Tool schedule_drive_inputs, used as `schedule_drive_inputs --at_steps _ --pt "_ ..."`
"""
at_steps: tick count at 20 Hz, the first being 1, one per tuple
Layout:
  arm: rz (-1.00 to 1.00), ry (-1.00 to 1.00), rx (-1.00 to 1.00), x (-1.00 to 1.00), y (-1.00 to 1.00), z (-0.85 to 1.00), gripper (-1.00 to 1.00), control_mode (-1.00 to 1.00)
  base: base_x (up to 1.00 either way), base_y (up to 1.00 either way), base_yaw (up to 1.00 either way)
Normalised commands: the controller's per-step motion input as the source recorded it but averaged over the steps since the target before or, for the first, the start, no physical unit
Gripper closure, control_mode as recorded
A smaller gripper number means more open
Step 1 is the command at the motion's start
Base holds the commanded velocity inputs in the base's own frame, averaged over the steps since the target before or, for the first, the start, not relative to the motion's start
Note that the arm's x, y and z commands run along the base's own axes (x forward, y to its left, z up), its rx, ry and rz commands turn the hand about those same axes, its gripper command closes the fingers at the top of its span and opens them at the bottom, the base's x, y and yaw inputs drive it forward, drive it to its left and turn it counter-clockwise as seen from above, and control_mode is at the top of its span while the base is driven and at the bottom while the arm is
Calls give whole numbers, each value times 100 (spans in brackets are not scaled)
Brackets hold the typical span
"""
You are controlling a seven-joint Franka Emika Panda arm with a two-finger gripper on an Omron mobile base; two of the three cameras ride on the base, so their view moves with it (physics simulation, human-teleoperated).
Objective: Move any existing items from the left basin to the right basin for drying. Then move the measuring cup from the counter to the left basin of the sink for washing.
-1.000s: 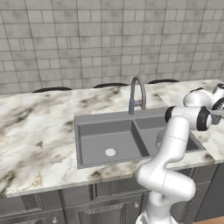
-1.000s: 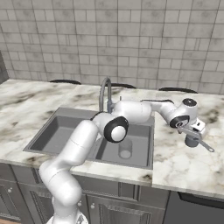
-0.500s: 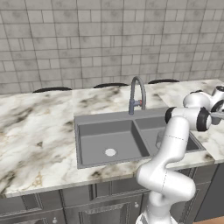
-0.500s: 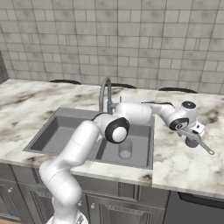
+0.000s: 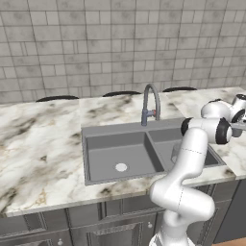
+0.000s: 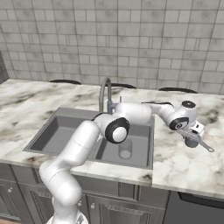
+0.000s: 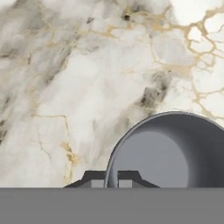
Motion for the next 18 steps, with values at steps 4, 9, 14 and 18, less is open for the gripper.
schedule_drive_inputs --at_steps 4,9,14,18 --pt "0 0 3 -8 0 3 100 -100 0 0 0" --pt "0 0 1 -10 15 31 100 -100 0 0 0" --pt "0 0 0 -1 41 47 100 -100 0 0 0" --pt "0 0 0 -3 60 45 100 -100 0 0 0"
